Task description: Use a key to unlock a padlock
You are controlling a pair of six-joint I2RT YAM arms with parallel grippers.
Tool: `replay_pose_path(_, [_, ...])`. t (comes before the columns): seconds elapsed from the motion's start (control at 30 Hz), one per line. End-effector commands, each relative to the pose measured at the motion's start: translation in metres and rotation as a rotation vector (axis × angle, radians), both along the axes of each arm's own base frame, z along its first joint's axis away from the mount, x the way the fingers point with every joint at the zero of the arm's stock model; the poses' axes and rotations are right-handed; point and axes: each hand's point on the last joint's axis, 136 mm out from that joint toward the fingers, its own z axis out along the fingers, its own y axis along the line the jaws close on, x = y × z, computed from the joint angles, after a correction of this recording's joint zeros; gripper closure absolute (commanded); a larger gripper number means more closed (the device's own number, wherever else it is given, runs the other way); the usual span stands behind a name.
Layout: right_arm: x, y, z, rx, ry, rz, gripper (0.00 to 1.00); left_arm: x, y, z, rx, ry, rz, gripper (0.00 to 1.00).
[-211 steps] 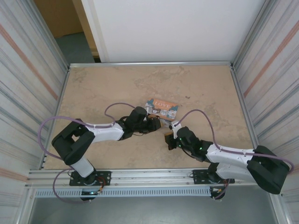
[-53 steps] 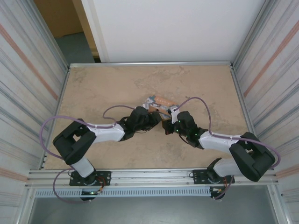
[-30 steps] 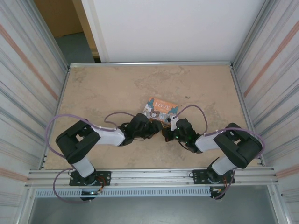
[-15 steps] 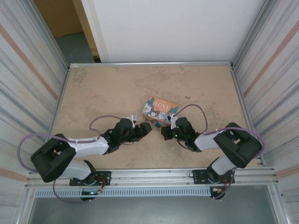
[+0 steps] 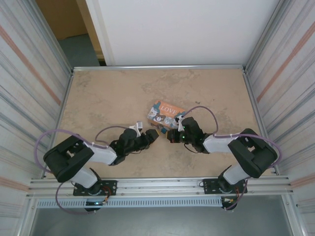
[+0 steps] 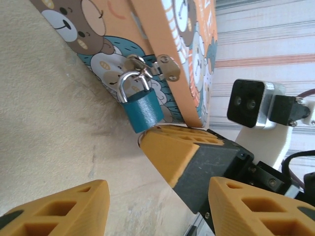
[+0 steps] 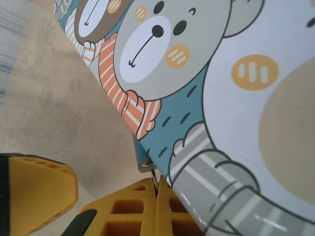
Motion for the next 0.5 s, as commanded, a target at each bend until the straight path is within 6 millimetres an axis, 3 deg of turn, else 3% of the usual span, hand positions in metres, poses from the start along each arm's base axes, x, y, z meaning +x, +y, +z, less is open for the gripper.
replay_pose_path(0.0, [0.0019, 0.0058, 0.017, 0.062, 0.048, -0.023, 1.0, 0.0074, -0.0012, 0.0142, -0.095, -0.024, 0.024, 0.45])
replay_pose_path(0.47, [0.0011, 0.0064, 0.022, 0.087, 0.121, -0.047, 1.0, 0.0172, 0.0055, 0.0085, -0.093, 0.01, 0.08, 0.5])
